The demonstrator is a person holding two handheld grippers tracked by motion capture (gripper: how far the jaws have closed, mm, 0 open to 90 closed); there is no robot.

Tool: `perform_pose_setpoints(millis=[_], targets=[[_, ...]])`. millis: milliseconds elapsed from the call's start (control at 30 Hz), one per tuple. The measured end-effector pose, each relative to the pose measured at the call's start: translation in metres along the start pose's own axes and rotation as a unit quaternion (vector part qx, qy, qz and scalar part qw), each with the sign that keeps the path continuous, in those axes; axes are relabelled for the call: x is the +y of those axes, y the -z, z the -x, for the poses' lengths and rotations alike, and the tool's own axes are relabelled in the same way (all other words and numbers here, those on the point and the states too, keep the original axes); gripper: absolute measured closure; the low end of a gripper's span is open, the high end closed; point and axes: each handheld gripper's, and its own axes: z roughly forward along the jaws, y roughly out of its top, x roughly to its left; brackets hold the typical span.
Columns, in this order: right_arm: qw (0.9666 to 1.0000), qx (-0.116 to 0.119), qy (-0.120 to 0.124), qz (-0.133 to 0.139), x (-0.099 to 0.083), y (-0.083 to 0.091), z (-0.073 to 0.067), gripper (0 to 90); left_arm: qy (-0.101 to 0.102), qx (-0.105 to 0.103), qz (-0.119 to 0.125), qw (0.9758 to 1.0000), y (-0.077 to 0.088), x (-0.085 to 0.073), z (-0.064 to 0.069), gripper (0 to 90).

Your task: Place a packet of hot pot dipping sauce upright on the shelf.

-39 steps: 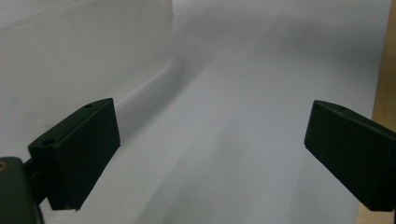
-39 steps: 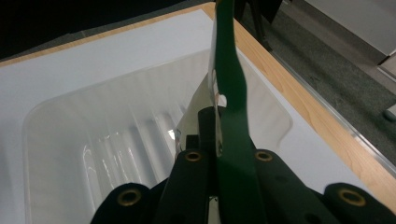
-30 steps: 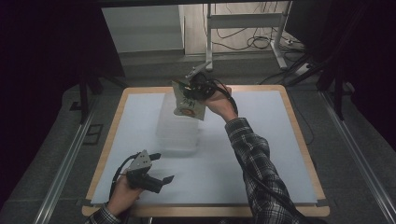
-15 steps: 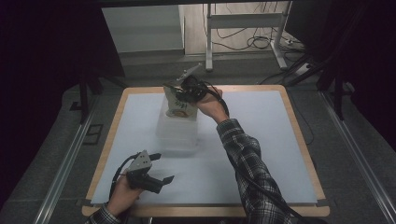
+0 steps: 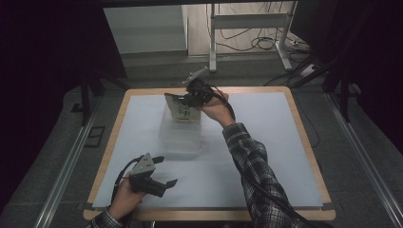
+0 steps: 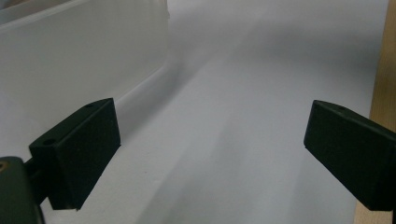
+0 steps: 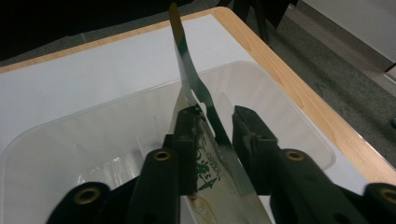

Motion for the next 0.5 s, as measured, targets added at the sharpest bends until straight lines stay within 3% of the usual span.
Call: perform_pose_setpoints(millis=[500], targets=[[0.9998, -0.008, -0.019, 0.004, -0.0032, 0.0012, -0.0016, 32.9, -0.005, 0.004, -0.002, 1.0000, -0.0010, -0.0005, 0.0006, 3.6]])
